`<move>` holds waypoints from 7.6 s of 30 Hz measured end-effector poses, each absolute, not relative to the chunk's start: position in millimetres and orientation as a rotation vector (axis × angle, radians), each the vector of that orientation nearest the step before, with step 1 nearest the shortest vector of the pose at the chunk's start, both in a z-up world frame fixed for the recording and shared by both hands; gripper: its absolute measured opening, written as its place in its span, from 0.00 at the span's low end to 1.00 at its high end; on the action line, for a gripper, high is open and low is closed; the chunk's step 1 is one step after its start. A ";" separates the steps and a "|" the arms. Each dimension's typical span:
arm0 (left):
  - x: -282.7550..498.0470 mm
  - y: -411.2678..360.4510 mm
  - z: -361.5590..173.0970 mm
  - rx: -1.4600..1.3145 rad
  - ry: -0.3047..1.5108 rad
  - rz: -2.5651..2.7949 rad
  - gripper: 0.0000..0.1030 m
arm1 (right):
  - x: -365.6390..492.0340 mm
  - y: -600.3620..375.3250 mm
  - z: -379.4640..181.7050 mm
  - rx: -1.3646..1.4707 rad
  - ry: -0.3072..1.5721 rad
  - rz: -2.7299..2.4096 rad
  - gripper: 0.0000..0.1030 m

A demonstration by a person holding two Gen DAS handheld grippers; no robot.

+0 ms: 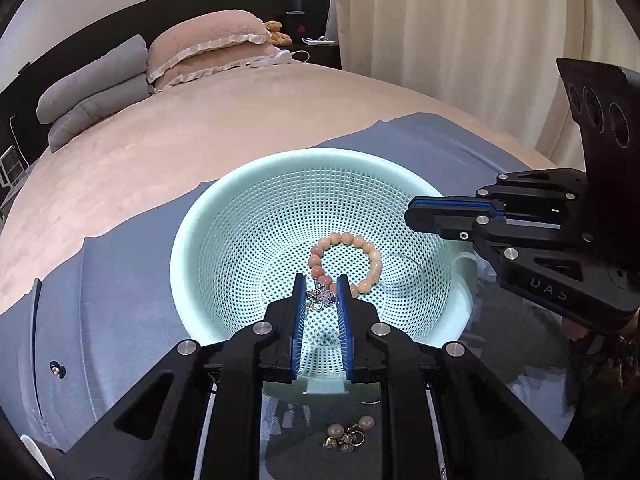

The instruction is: Organize jewelry

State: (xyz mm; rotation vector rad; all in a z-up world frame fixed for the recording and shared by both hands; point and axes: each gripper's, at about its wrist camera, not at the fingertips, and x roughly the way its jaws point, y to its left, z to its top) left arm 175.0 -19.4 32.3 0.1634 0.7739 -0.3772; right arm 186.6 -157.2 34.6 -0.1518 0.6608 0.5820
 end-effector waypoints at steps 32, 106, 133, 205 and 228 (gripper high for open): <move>94.8 11.8 -3.3 0.129 0.856 -0.336 0.54 | 111.8 -184.4 30.0 -0.114 0.660 0.558 0.52; 65.2 31.5 6.6 -0.068 0.898 -0.457 0.12 | 100.1 -185.7 11.2 -0.041 0.749 0.428 0.03; 184.2 -19.3 56.9 0.186 0.858 -0.500 0.12 | 187.6 -161.7 45.5 -0.167 0.663 0.461 0.04; 128.6 23.9 -47.9 0.131 1.027 -0.391 0.50 | 94.9 -102.2 -44.6 -0.256 0.862 0.660 0.10; 118.3 3.9 -26.7 0.100 1.006 -0.453 0.11 | 87.4 -137.7 -16.3 -0.208 0.831 0.582 0.10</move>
